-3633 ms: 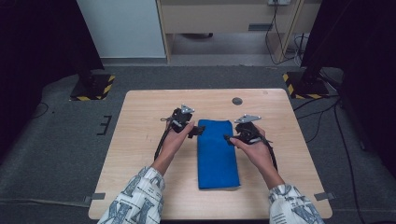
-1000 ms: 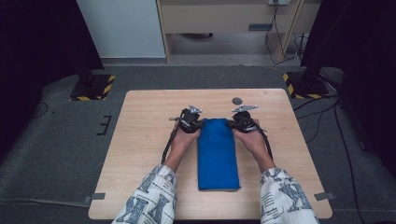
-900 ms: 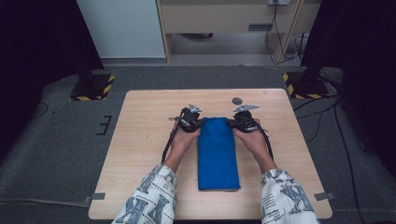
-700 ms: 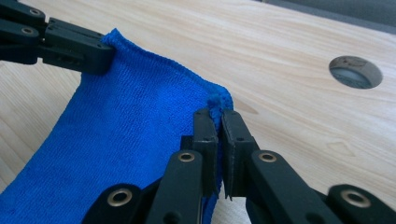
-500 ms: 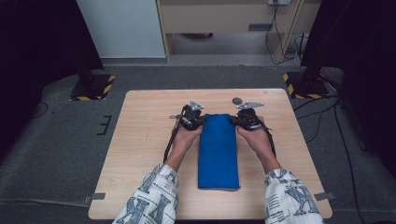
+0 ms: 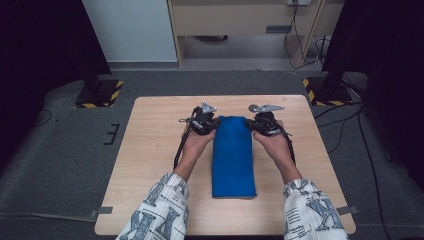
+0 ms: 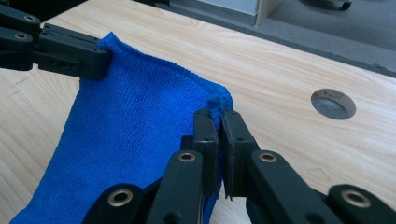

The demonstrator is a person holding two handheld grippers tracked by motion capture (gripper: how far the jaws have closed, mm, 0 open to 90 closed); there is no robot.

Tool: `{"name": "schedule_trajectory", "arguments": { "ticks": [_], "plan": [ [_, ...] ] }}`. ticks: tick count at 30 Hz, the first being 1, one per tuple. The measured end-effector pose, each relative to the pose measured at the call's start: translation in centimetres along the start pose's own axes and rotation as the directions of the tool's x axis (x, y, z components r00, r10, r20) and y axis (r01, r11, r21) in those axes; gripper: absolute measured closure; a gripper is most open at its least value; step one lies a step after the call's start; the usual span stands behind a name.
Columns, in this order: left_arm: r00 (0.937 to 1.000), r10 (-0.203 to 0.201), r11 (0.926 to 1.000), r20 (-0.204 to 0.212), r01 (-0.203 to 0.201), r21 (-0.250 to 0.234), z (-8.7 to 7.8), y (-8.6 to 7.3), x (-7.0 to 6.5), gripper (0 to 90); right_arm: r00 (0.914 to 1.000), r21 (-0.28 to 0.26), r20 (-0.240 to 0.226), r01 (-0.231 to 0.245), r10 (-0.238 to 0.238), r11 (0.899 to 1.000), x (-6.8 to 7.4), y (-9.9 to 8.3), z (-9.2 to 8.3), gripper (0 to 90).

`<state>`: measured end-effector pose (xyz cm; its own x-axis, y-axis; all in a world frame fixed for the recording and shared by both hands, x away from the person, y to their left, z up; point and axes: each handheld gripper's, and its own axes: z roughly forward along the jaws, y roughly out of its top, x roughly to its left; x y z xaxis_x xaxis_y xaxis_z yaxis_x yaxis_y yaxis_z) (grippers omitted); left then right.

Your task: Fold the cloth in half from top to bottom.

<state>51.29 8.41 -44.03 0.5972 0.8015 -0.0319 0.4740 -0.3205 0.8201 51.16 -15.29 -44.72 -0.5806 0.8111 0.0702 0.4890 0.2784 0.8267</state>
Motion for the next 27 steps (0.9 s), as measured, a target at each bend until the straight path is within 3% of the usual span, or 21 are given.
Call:
{"name": "schedule_trajectory", "arguments": {
  "ticks": [9,14,23,27],
  "plan": [
    [1.0000,0.006,0.9998,0.002,-0.006,-0.017,-0.7,0.7,0.3,87.7,1.0000,-0.023,-0.002,0.002,-0.002,1.000,0.5,1.0,-0.3,86.0],
    [0.9990,0.025,0.9988,0.037,-0.024,-0.044,-1.0,1.2,0.2,87.7,1.0000,-0.047,-0.002,-0.004,0.004,0.999,0.5,1.6,-1.0,85.9],
    [0.9999,0.000,0.9988,0.016,0.000,-0.050,-0.8,1.5,0.5,87.7,0.9998,-0.055,0.008,-0.017,0.017,0.998,0.0,2.1,-1.3,85.9],
    [0.9998,0.017,0.9987,0.013,-0.016,-0.048,-1.0,1.8,0.4,87.7,0.9998,-0.060,0.009,-0.015,0.016,0.998,0.0,2.3,-1.3,85.8]
  ]
}}
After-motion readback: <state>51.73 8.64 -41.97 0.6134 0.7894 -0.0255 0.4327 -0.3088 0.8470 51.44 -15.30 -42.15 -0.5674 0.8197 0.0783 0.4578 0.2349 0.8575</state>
